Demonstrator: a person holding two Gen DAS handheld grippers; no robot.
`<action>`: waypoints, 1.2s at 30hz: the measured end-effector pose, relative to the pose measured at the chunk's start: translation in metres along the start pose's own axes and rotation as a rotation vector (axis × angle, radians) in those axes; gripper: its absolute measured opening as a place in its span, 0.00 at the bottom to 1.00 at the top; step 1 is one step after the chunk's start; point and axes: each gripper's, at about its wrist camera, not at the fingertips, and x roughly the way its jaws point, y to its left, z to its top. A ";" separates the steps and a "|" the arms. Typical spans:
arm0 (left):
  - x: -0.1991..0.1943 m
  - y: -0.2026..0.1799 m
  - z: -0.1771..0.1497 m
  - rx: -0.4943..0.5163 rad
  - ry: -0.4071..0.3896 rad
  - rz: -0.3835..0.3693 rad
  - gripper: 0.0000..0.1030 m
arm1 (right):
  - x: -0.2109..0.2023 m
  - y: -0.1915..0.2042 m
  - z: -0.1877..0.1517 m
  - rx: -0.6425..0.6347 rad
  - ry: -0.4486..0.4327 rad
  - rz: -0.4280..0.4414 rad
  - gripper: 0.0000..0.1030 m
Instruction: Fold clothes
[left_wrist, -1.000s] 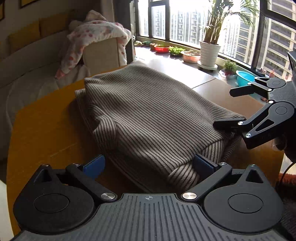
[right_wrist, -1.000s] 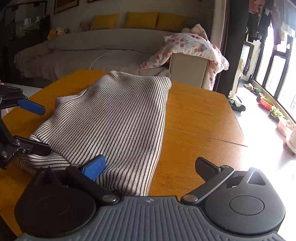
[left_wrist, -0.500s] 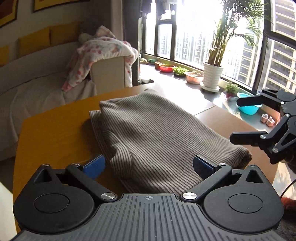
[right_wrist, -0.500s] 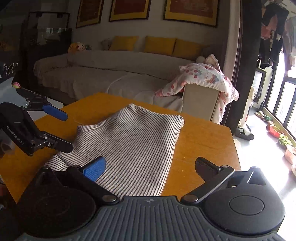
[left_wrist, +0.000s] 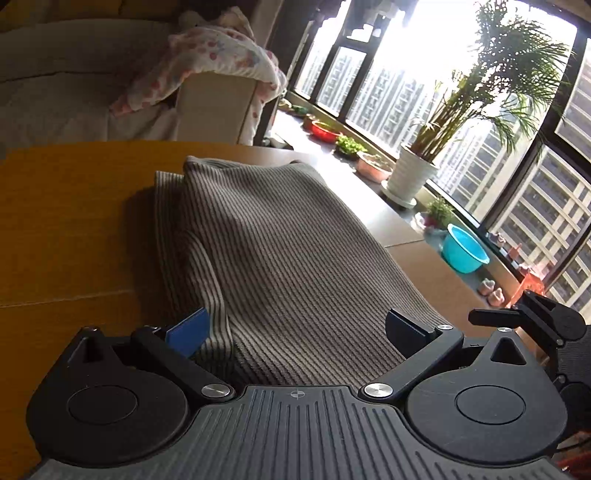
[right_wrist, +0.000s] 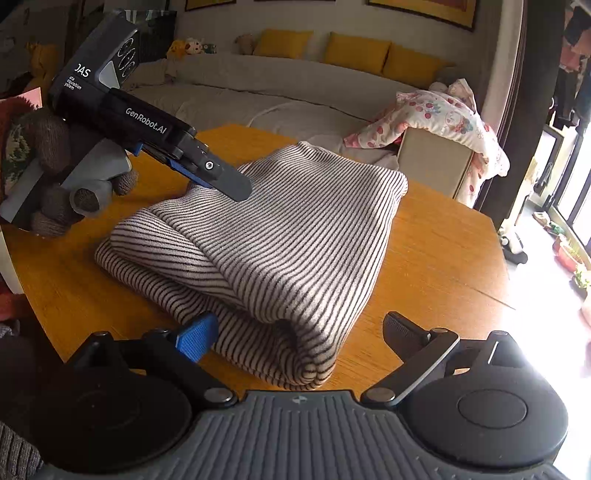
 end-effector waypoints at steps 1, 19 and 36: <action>-0.008 0.004 0.000 0.013 -0.011 0.032 1.00 | -0.005 0.000 0.003 -0.014 -0.020 -0.002 0.94; 0.012 0.018 0.017 -0.182 0.005 -0.217 1.00 | 0.032 0.004 0.009 0.113 -0.097 0.114 0.92; -0.014 0.057 0.035 -0.305 -0.041 -0.254 1.00 | 0.033 0.004 0.004 0.159 -0.077 0.114 1.00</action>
